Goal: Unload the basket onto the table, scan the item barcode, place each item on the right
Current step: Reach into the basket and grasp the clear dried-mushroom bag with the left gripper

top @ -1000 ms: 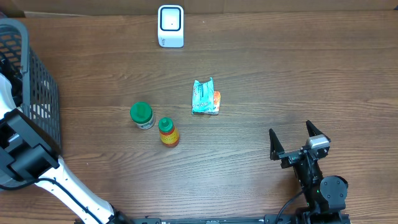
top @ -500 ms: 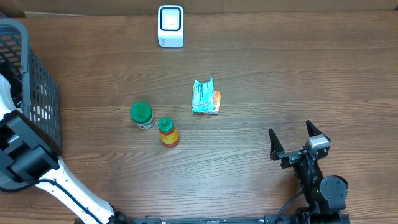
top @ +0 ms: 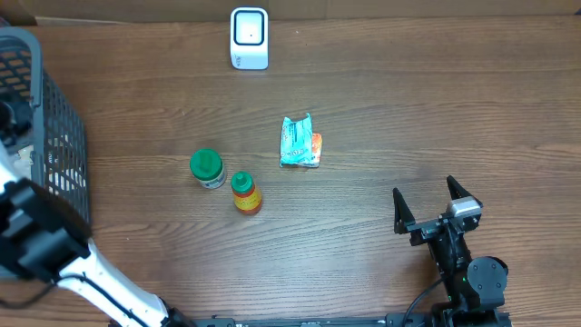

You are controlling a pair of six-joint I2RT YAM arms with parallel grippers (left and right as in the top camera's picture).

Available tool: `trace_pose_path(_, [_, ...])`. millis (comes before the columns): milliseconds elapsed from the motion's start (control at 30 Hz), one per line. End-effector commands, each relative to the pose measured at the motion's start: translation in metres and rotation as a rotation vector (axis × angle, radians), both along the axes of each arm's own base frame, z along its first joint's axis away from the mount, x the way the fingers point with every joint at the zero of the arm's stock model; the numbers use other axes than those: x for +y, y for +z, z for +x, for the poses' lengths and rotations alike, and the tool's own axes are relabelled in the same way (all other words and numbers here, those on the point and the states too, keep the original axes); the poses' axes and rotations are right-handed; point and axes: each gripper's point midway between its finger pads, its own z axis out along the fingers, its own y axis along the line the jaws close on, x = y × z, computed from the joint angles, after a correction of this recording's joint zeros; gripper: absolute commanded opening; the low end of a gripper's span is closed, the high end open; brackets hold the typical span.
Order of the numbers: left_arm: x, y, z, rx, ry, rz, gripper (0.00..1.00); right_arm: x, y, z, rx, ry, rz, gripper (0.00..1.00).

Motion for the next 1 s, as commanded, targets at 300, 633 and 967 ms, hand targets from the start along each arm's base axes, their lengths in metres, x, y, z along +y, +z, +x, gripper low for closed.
trace_pose_path(300, [0.004, 0.091, -0.051, -0.118, 0.245, 0.118, 0.72, -0.002, -0.002, 0.001, -0.001, -0.012, 0.002, 1.00])
trace_pose_path(633, [0.030, -0.018, -0.036, 0.026, 0.277, 0.060, 0.79, -0.002, -0.002, 0.001, -0.001, -0.012, 0.002, 1.00])
trace_pose_path(967, [0.042, -0.099, -0.023, 0.116, 0.274, 0.015, 0.88, -0.002, -0.002, 0.001, -0.001, -0.013, 0.002, 1.00])
